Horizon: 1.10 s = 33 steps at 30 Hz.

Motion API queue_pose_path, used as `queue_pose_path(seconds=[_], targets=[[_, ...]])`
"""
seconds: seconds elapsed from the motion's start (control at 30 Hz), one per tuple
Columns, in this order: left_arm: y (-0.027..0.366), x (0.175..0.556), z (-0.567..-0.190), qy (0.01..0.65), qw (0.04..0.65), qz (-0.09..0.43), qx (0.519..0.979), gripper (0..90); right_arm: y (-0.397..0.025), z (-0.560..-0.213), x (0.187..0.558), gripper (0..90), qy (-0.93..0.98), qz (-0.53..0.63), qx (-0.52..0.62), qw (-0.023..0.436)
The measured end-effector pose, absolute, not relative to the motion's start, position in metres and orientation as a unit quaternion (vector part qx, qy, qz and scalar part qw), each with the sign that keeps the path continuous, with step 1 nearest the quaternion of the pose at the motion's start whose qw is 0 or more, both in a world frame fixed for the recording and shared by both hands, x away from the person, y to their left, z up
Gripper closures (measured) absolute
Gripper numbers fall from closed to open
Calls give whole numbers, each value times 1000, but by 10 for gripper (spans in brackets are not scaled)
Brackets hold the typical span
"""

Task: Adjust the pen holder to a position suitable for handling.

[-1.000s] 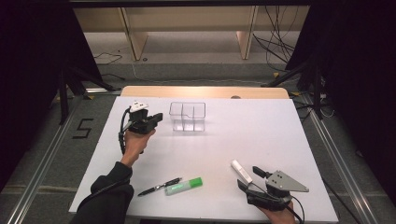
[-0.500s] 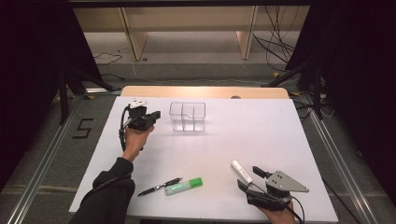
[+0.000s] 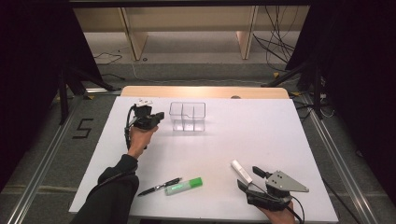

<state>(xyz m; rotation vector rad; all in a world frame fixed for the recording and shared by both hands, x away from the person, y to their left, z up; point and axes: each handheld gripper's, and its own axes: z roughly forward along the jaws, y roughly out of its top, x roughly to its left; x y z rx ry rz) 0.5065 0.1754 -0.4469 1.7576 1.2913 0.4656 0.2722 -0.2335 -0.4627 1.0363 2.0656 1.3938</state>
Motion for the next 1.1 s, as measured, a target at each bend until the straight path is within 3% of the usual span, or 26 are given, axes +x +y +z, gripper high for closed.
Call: queue_pose_path(seconds=[1.1], targets=[[155,519,-454,515,428,185,719,892,-234,-462,272,280,746,506,374,220]])
